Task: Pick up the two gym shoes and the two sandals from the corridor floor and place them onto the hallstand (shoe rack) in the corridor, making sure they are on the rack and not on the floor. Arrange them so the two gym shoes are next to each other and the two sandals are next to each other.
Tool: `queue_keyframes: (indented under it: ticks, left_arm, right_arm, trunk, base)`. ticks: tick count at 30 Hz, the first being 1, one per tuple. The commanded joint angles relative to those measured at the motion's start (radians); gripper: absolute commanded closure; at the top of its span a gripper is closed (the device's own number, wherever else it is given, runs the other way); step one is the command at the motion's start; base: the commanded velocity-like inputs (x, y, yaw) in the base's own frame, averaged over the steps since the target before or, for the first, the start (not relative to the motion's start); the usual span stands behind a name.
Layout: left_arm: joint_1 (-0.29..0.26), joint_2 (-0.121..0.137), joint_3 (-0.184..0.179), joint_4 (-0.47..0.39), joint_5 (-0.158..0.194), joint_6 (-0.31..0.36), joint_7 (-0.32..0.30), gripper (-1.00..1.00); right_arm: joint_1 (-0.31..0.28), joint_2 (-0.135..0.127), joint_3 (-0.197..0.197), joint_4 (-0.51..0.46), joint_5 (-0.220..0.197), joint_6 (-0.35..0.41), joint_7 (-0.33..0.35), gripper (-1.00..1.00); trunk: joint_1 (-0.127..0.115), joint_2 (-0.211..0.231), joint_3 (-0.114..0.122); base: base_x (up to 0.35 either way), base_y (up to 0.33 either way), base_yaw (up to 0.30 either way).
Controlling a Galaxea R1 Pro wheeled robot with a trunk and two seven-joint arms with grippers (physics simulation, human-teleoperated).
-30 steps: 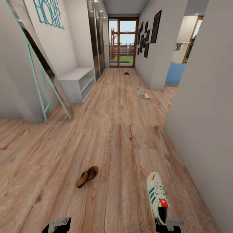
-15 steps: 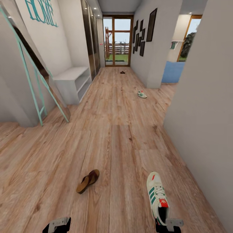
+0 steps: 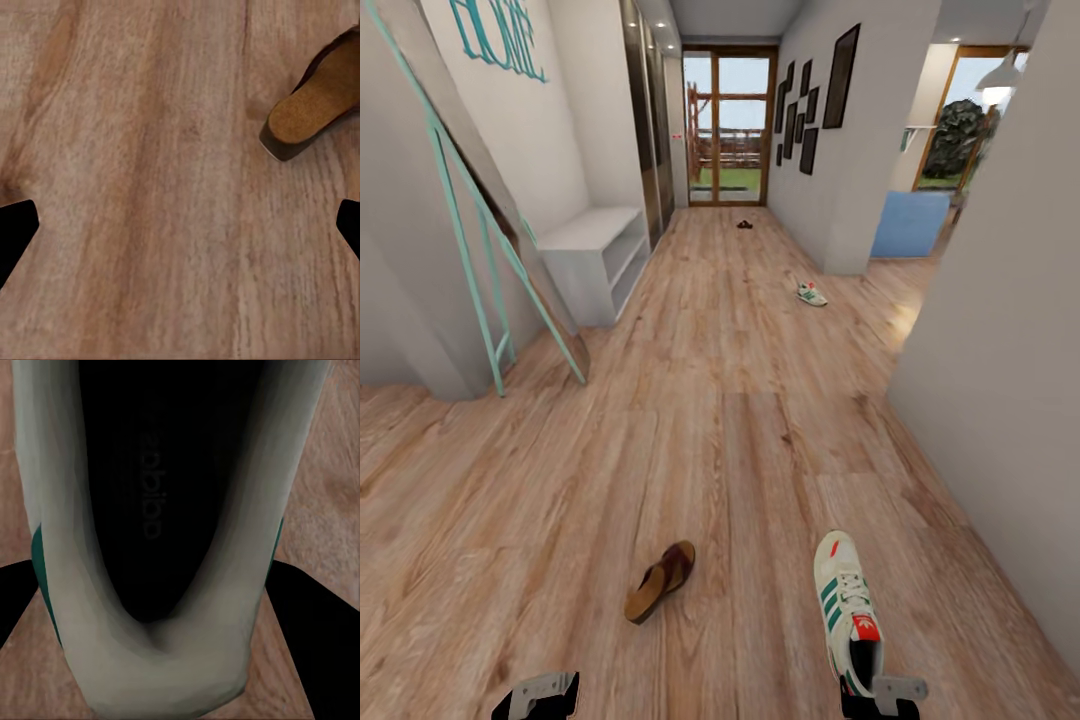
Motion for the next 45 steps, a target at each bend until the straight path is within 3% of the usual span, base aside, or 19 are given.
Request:
queue_keyframes:
  ticks: [1,10,45]
  left_arm:
    - [-0.001,-0.001,0.008,0.001,-0.010,-0.004,-0.006,-1.00]
    - [-0.001,-0.001,0.008,0.001,-0.010,-0.004,-0.006,-1.00]
    - [-0.001,-0.001,0.009,0.001,-0.010,-0.004,-0.006,-1.00]
  right_arm:
    - [-0.001,0.000,0.000,0.001,0.004,-0.002,-0.004,1.00]
    - [-0.001,0.000,0.000,0.001,0.004,-0.002,-0.005,1.00]
    - [-0.001,0.000,0.000,0.001,0.004,-0.002,-0.005,1.00]
  trunk:
    - [0.000,0.000,-0.001]
    - [0.000,0.000,-0.001]
    - [0.000,0.000,-0.001]
  base:
    - [0.155,0.279,0.000]
    - [0.140,0.184,-0.096]
    - [0.012,0.039,-0.262]
